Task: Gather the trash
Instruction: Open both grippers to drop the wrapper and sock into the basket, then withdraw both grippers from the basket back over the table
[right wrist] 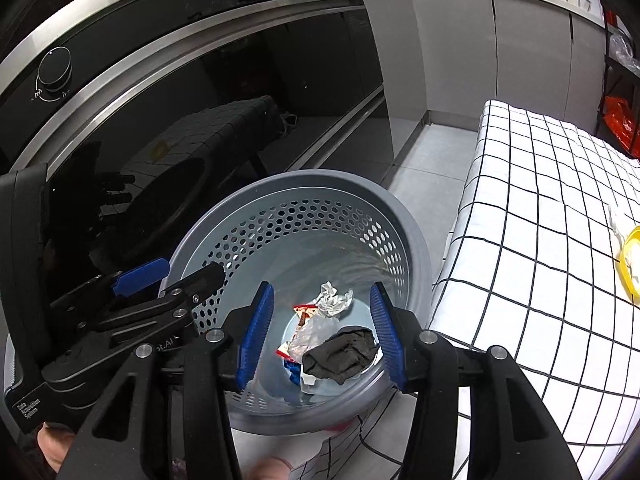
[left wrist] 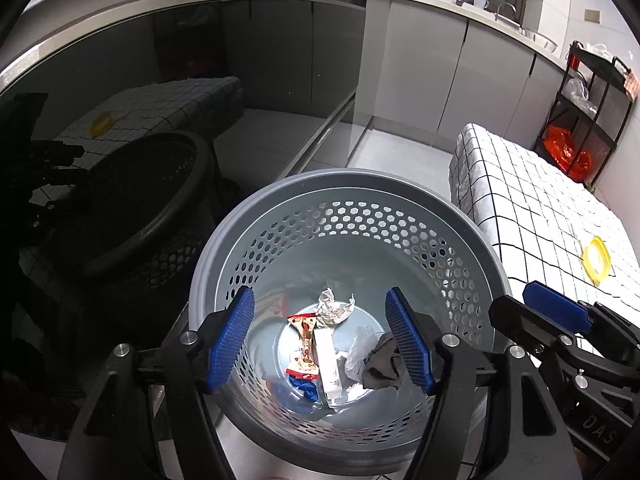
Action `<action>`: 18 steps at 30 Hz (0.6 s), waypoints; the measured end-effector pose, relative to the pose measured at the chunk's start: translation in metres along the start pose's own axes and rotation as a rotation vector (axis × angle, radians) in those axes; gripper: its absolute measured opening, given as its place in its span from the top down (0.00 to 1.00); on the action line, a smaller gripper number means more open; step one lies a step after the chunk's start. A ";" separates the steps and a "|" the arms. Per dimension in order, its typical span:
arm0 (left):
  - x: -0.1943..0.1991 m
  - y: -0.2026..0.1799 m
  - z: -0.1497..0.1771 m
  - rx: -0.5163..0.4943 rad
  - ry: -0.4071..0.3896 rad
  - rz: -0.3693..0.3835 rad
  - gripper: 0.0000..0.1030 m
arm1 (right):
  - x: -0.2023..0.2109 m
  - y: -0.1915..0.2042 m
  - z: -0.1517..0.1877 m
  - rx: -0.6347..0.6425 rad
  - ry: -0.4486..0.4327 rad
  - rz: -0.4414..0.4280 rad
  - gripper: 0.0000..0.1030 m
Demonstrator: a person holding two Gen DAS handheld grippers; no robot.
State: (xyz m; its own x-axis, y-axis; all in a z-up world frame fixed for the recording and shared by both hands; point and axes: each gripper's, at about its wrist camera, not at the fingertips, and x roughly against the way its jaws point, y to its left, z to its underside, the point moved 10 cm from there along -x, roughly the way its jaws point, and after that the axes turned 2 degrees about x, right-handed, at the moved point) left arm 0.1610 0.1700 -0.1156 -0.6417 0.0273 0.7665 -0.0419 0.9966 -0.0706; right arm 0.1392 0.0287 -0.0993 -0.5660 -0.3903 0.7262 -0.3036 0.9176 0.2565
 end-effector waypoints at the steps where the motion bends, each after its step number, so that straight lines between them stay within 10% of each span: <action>1: 0.000 0.000 0.000 -0.001 0.000 -0.001 0.35 | 0.000 0.000 0.000 -0.001 0.000 0.000 0.53; 18: 0.009 -0.029 -0.005 -0.037 -0.027 0.040 0.27 | 0.033 -0.034 0.016 -0.027 -0.020 0.045 0.42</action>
State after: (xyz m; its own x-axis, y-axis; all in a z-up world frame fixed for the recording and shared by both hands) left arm 0.1601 0.1418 -0.1032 -0.6628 0.0653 0.7459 0.0121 0.9970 -0.0766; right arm 0.1185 -0.0163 -0.0940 -0.5938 -0.3496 0.7247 -0.2567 0.9359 0.2412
